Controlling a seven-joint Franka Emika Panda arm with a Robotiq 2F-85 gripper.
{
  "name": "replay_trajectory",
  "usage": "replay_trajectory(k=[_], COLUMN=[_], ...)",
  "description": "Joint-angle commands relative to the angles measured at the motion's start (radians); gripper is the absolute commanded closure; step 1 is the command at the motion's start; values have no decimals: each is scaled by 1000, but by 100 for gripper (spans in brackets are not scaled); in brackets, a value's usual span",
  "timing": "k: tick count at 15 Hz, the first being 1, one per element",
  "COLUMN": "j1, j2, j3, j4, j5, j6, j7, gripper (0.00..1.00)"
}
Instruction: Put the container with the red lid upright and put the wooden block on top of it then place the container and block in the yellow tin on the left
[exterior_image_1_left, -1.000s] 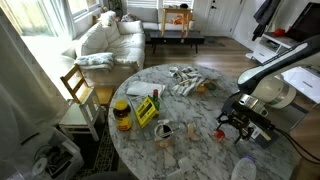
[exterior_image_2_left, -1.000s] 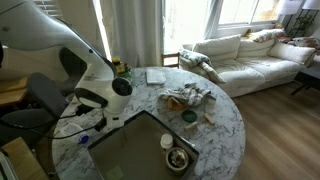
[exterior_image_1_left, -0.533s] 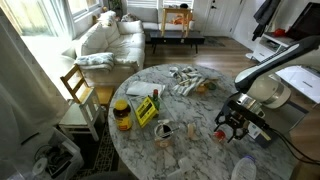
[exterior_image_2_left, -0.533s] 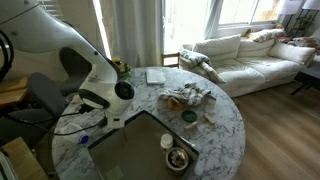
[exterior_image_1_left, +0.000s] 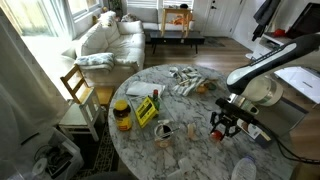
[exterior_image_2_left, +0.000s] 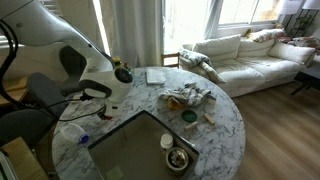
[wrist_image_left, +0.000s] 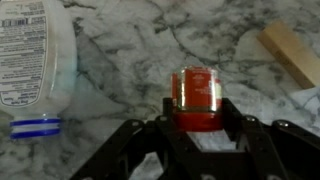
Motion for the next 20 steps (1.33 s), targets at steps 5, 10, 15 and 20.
replay_trajectory(k=[5,10,15,20], j1=[182,349,469,366], j2=[-88,-68,-48,-33], j3=[-33,-162,-256,-101], j4=[-27,-13,12,24], j5=[-512,-928,-1322,-1482], j6=[170,179,102,9], j7=[465,804,1122,1261], gripper=[76,76,76,76])
